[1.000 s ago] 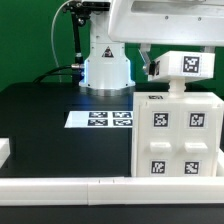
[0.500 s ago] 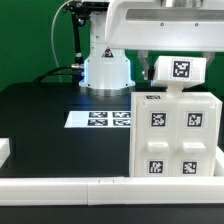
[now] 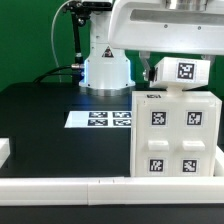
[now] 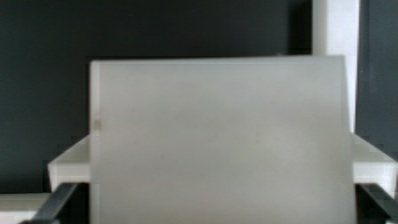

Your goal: Assemble cabinet

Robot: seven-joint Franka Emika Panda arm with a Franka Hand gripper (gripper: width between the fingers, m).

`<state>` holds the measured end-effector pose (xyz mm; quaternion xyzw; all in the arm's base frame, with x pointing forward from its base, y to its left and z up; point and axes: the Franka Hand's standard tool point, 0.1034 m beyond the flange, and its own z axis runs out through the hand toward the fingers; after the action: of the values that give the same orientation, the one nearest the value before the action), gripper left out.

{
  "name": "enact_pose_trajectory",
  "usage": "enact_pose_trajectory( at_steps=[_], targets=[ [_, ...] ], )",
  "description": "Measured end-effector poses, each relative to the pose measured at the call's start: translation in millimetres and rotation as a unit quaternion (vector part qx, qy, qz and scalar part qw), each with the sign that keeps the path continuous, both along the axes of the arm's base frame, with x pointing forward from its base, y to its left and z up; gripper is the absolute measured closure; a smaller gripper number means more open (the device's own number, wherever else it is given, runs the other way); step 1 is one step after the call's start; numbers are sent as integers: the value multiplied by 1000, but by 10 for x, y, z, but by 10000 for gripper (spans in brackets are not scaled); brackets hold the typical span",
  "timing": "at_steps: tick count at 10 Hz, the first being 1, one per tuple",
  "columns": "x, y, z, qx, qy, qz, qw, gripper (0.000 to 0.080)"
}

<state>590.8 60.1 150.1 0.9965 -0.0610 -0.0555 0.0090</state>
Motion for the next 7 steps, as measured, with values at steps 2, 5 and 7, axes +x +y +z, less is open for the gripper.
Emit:
enact_pose_trajectory(
  at_steps=[2, 5, 7],
  targets=[
    [24, -91, 15, 5, 23, -18, 1000, 239],
    [59, -115, 0, 1, 32, -28, 999, 147],
    [56, -118, -5, 1, 32, -28, 999, 28]
  ],
)
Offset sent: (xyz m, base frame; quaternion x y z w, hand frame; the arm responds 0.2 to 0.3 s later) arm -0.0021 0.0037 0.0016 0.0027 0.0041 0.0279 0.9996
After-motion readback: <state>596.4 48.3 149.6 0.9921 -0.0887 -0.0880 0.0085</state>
